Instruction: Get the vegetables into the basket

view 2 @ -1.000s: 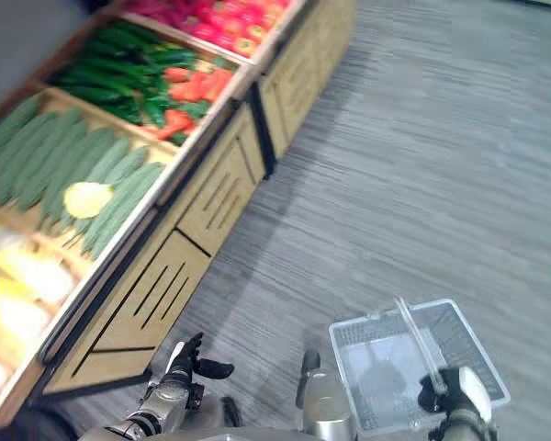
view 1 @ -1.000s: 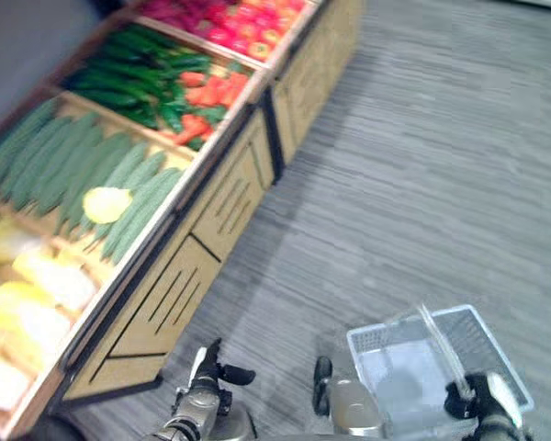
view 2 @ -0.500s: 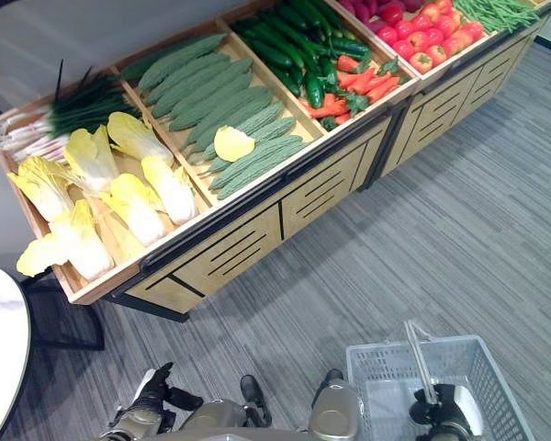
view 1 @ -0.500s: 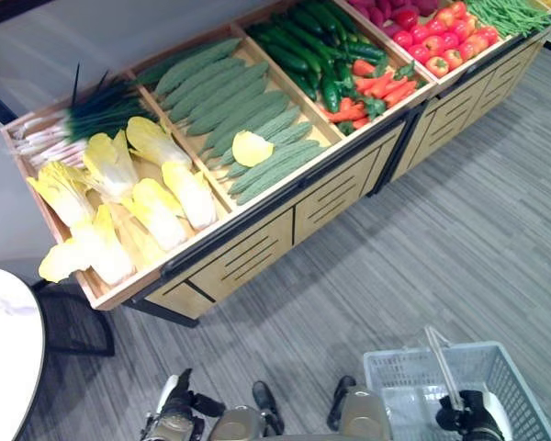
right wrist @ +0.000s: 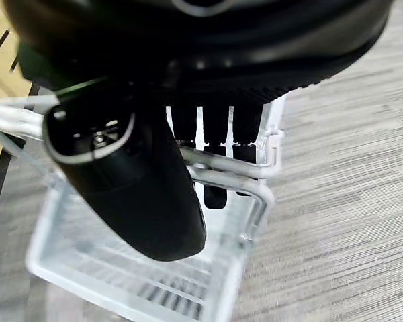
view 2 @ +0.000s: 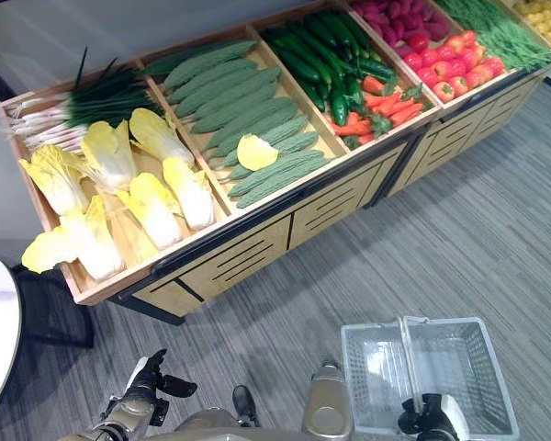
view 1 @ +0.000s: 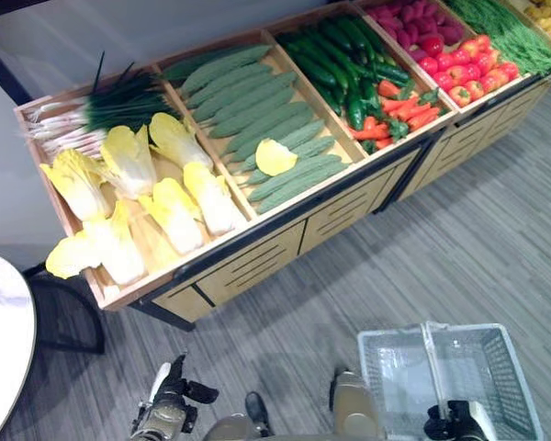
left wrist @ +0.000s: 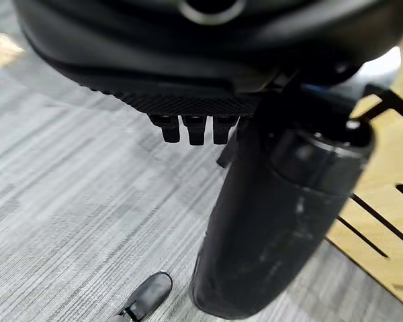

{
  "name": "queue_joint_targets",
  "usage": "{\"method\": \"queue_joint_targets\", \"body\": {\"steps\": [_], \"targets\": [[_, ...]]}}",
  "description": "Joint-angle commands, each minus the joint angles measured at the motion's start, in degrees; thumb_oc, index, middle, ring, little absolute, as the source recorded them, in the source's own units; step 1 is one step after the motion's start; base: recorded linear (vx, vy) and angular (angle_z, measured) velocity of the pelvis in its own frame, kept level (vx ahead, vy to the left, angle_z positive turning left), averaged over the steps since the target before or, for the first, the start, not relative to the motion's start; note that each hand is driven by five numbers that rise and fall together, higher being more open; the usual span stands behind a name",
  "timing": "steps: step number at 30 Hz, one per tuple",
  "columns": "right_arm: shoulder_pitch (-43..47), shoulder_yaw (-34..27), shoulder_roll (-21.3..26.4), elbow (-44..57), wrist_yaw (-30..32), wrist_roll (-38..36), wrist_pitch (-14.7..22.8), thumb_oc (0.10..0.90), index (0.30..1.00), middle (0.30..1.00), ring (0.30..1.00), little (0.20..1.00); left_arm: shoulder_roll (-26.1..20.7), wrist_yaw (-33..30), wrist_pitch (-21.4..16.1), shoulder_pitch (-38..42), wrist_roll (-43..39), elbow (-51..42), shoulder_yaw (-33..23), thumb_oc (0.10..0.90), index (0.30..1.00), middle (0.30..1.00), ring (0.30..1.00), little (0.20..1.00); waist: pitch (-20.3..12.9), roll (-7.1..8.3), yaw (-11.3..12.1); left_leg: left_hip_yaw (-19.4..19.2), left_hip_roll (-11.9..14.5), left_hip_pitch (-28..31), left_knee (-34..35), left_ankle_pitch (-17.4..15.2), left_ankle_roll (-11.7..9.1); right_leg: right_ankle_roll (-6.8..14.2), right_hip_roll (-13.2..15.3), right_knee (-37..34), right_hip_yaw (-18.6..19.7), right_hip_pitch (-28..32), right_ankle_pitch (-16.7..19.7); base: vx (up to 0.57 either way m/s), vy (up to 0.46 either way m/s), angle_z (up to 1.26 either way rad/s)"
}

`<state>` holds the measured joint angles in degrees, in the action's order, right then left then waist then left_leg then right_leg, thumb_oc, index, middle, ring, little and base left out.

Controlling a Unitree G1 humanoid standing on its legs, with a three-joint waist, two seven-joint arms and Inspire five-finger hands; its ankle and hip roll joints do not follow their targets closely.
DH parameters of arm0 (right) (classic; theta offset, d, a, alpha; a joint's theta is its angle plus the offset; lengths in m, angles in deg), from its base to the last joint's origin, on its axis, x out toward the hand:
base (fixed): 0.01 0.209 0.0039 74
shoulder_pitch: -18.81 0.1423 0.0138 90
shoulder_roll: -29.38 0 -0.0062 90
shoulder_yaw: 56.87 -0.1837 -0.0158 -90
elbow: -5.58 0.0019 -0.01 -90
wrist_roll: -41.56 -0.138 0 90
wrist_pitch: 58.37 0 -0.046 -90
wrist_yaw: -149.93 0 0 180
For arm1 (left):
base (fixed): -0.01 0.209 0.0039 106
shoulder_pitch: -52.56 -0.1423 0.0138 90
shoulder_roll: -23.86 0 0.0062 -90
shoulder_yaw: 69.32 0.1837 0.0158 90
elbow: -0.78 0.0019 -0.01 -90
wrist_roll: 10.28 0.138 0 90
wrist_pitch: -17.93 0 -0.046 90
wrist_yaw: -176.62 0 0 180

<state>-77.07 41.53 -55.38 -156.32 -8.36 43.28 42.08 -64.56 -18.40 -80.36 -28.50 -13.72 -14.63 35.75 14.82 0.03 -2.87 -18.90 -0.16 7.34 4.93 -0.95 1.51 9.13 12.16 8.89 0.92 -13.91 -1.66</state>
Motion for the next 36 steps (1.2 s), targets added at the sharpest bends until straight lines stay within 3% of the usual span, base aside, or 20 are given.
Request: {"method": "queue_joint_targets", "body": {"steps": [1,4,7,13,21,24,28,33,36], "targets": [[0.1,-1.4,4.0,1.5,1.6,-3.1,2.0,0.400,0.300,0.300,0.300,0.300,-2.3,0.5,-3.6,2.6,-6.2,-3.1,-1.8,0.900,1.000,1.000,1.000,1.000,3.0,-0.62,-1.7,1.2,4.9,-1.9,-3.3,-1.0,-6.1,2.3,-1.9,1.0,6.5,3.9,0.7,0.05,-0.202,0.86],[-1.7,-2.4,4.2,2.3,0.4,-3.4,1.7,0.400,0.300,0.300,0.300,0.300,-3.9,3.7,-4.1,2.2,-11.0,-4.7,-3.6,0.900,1.000,1.000,1.000,1.000,2.4,-0.51,-1.7,3.4,5.7,-2.1,-5.7,-1.6,-6.7,1.3,-2.0,0.3,5.3,6.2,0.1,0.05,-0.211,1.11],[-3.7,-3.6,5.4,3.7,-2.8,-3.3,1.4,0.400,0.300,0.300,0.300,0.300,-6.1,6.8,-4.2,1.1,-17.4,-5.7,-7.7,0.900,1.000,1.000,1.000,1.000,1.0,-0.88,-1.5,4.4,8.0,-1.6,-5.6,0.0,-8.4,-0.2,-4.0,-1.7,2.9,9.3,-0.8,0.08,-0.334,0.52],[-5.0,-4.2,7.9,6.0,-4.2,-1.6,1.3,0.400,0.300,0.300,0.300,0.300,-7.2,8.4,-4.1,1.1,-18.7,-6.1,-9.5,0.900,1.000,1.000,1.000,1.000,-0.2,-1.42,-1.5,5.7,10.4,-1.1,-4.2,2.6,-10.1,-1.8,-5.8,-2.6,-0.2,12.3,-2.4,0.02,-0.159,0.18],[-5.0,-4.6,7.7,2.9,-4.6,-1.6,0.9,0.400,0.300,0.300,0.300,0.300,-8.6,8.0,-5.5,1.2,-24.9,-7.7,-13.3,0.900,1.000,1.000,1.000,1.000,-1.5,-1.70,-0.7,6.5,10.2,0.1,-1.1,3.7,-10.3,-1.8,-5.3,-5.9,-2.2,14.7,-1.3,0.00,-0.027,0.12],[-4.3,-4.2,7.2,2.0,-4.2,-1.5,1.2,0.400,0.300,0.300,0.300,0.300,-10.9,5.0,-8.5,0.8,-30.9,-9.5,-19.5,0.900,1.000,1.000,1.000,1.000,-1.9,-1.55,0.0,6.5,10.0,0.3,0.0,3.5,-10.5,-1.3,-4.6,-8.3,-2.9,15.5,0.0,-0.01,0.024,0.04],[-3.1,-2.2,6.8,2.2,-2.0,1.2,2.3,0.400,0.300,0.300,0.300,0.300,-13.6,-4.4,-14.5,1.8,-33.3,-12.8,-27.5,0.900,1.000,1.000,1.000,1.000,-1.9,-1.09,1.0,6.2,9.5,0.5,0.1,2.9,-10.7,-0.9,-3.7,-9.4,-3.0,15.9,0.7,0.00,0.041,0.00],[-2.3,-0.4,6.6,2.5,1.4,3.4,3.3,0.400,0.300,0.300,0.300,0.300,-16.3,-16.6,-20.3,6.0,-29.4,-26.5,-29.3,0.900,1.000,1.000,1.000,1.000,-1.3,-0.32,1.1,6.9,9.3,-0.5,0.1,2.7,-10.9,-0.4,-3.0,-9.8,-4.1,15.6,1.5,-0.03,0.025,0.06],[-2.1,0.0,6.6,2.1,2.1,3.7,3.3,0.400,0.300,0.300,0.300,0.300,-17.4,-20.1,-20.4,7.6,-23.6,-32.6,-27.2,0.900,1.000,1.000,1.000,1.000,-1.1,-0.14,1.0,7.1,9.4,-0.7,0.1,2.7,-10.9,-0.2,-3.0,-10.0,-4.2,15.5,1.6,-0.01,0.002,0.01]]}}
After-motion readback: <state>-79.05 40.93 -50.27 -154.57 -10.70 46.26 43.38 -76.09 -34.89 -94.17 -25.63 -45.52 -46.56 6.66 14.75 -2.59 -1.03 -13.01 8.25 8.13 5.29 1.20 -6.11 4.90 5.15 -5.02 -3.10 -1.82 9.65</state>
